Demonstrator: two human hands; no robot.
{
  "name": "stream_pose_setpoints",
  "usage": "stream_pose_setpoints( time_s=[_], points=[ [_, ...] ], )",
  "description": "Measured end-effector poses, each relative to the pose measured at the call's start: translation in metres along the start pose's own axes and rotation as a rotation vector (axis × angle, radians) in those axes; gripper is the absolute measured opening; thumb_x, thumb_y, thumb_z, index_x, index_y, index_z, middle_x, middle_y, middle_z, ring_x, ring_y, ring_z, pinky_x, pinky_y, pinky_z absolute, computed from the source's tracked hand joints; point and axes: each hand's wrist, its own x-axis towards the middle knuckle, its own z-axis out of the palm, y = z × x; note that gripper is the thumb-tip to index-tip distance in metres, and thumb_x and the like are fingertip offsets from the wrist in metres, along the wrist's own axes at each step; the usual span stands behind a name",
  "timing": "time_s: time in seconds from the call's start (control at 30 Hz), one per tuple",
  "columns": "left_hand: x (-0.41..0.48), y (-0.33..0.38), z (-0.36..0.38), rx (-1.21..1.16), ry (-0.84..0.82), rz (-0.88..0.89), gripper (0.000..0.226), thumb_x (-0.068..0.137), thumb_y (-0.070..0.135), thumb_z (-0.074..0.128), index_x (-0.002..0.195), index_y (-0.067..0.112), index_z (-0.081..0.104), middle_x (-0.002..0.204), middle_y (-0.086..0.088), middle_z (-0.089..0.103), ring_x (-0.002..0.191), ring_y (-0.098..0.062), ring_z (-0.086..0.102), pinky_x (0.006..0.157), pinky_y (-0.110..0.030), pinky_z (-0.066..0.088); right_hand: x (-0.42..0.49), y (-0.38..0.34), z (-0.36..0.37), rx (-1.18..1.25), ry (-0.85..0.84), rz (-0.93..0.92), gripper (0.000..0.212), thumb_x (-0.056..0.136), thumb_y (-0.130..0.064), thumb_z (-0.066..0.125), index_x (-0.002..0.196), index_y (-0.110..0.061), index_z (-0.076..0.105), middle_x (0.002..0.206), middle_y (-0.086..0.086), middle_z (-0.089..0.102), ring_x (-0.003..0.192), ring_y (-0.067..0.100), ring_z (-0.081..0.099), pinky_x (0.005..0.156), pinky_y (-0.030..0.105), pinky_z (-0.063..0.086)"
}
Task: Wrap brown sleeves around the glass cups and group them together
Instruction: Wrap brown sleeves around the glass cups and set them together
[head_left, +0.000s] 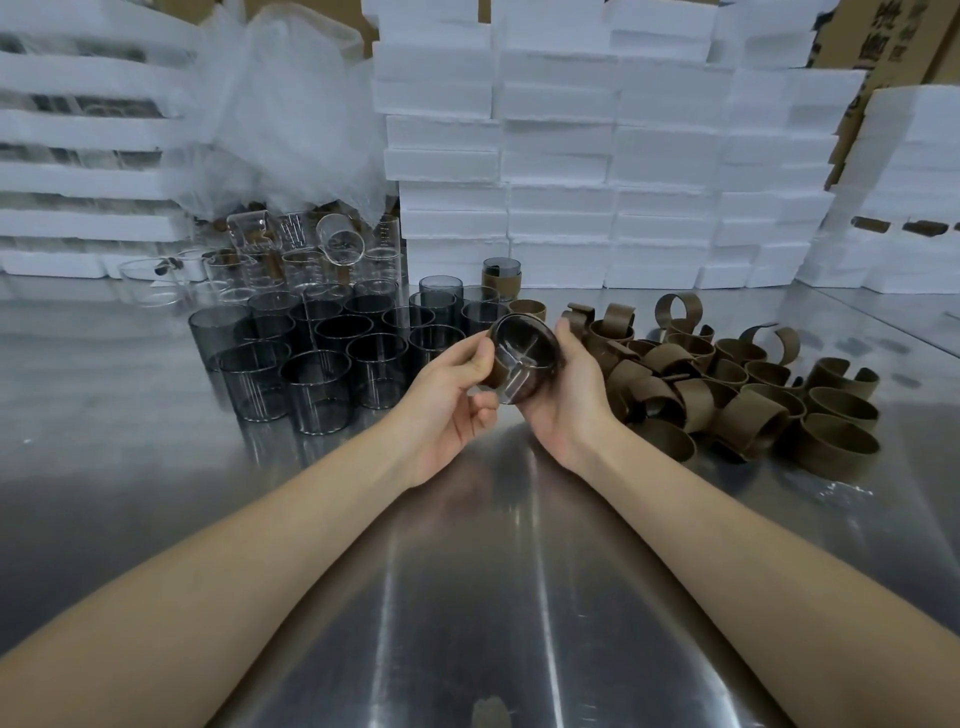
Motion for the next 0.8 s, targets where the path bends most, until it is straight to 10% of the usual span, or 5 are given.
stream_pose_setpoints(
  time_s=[0.53,0.67,0.8],
  points=[
    [0.002,-0.004,-0.005,0.002,-0.060,0.036,0.019,0.103,0.024,0.043,0.102,0.016,0.060,0.078,0.002,0.060,0.050,-0.004,0.047,0.051,-0.015,0.048,0.005,-0.005,0.003,-0.123,0.002,-0.097,0.033,0.102,-0.022,0.047,0.131,-0.010,0.057,0.125,0.018,0.063,0.114,0.032,0.062,0.094,0.041,0.052],
    [0.002,-0.013,-0.002,0.198,-0.042,0.131,0.059,0.085,0.040,0.058,0.138,0.018,0.046,0.109,-0.004,0.065,0.081,-0.017,0.067,0.078,-0.029,0.056,0.003,-0.008,-0.003,-0.098,-0.053,-0.161,0.030,0.101,-0.017,0.046,0.128,-0.011,0.056,0.123,0.018,0.060,0.109,0.028,0.061,0.102,0.043,0.048],
    [0.003,-0.020,-0.004,0.420,0.072,0.342,0.070,0.079,0.005,0.076,0.137,0.025,0.041,0.135,0.002,0.054,0.118,-0.011,0.060,0.094,-0.028,0.053,0.001,-0.006,-0.002,-0.069,-0.109,-0.143,0.026,0.098,-0.018,0.050,0.121,-0.011,0.061,0.114,0.015,0.063,0.107,0.029,0.062,0.097,0.043,0.051]
  ],
)
